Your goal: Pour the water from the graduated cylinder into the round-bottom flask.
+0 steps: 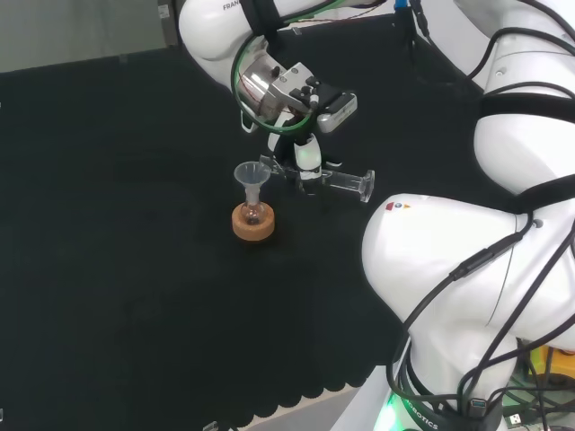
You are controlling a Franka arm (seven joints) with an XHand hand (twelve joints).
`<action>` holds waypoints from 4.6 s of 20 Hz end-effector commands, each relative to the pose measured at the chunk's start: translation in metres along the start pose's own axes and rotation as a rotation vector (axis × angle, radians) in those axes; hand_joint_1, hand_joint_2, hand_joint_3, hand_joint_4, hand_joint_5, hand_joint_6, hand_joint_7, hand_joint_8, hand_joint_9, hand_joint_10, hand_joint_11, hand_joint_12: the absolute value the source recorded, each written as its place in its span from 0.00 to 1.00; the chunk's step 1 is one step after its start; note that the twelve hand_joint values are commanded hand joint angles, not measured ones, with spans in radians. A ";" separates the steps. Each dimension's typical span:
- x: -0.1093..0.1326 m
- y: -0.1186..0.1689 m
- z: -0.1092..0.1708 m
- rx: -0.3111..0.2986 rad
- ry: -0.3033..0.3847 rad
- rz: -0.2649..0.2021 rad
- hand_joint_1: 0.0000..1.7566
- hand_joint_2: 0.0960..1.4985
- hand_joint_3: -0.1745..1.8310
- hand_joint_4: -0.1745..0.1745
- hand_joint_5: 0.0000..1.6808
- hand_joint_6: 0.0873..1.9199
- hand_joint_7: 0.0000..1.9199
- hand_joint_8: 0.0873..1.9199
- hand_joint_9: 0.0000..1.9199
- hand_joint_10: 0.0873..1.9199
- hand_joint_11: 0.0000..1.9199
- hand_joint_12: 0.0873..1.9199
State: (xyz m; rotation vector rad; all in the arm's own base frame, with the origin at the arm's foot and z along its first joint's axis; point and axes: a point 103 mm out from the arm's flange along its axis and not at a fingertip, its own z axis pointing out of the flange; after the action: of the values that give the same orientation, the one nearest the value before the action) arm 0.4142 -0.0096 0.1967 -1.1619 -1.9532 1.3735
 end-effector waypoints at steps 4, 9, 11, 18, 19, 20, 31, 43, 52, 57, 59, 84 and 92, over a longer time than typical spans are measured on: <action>0.000 -0.003 -0.002 0.040 -0.016 0.020 0.65 0.73 0.08 0.12 0.60 0.49 0.67 0.13 0.78 0.00 0.72 0.33; 0.000 -0.006 -0.004 0.049 -0.017 0.035 0.65 0.73 0.08 0.12 0.60 0.49 0.67 0.12 0.78 0.00 0.72 0.33; 0.003 -0.006 -0.006 0.063 -0.023 0.046 0.65 0.73 0.08 0.12 0.60 0.49 0.67 0.12 0.78 0.00 0.72 0.33; 0.007 -0.007 -0.009 0.096 -0.033 0.052 0.65 0.73 0.08 0.12 0.60 0.49 0.67 0.12 0.78 0.00 0.72 0.33; 0.007 -0.007 -0.009 0.105 -0.035 0.054 0.65 0.73 0.08 0.12 0.60 0.49 0.67 0.12 0.78 0.00 0.72 0.33; 0.008 -0.008 -0.010 0.110 -0.036 0.056 0.65 0.73 0.08 0.12 0.59 0.49 0.67 0.12 0.78 0.00 0.72 0.33; 0.014 -0.006 -0.015 0.177 -0.033 0.078 0.65 0.73 0.08 0.12 0.59 0.49 0.67 0.12 0.78 0.00 0.72 0.33; 0.014 -0.009 -0.019 0.232 -0.024 0.078 0.65 0.73 0.08 0.10 0.59 0.49 0.67 0.11 0.78 0.00 0.72 0.32; 0.002 -0.014 -0.014 0.248 -0.015 0.069 0.65 0.73 0.08 0.10 0.59 0.50 0.68 0.11 0.78 0.00 0.72 0.32; 0.000 -0.015 -0.013 0.250 -0.004 0.063 0.65 0.73 0.08 0.10 0.59 0.50 0.68 0.11 0.78 0.00 0.72 0.32; 0.001 -0.015 -0.013 0.257 -0.006 0.065 0.65 0.73 0.08 0.09 0.59 0.50 0.68 0.11 0.78 0.00 0.72 0.32; 0.006 -0.012 -0.021 0.285 -0.048 0.071 0.65 0.73 0.08 0.09 0.59 0.50 0.68 0.10 0.79 0.00 0.72 0.32; 0.007 -0.012 -0.022 0.284 -0.050 0.074 0.65 0.73 0.08 0.08 0.59 0.50 0.68 0.10 0.79 0.00 0.72 0.32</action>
State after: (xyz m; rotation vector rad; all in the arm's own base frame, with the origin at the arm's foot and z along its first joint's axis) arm 0.4235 0.0062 0.2153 -1.0819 -1.6932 1.6661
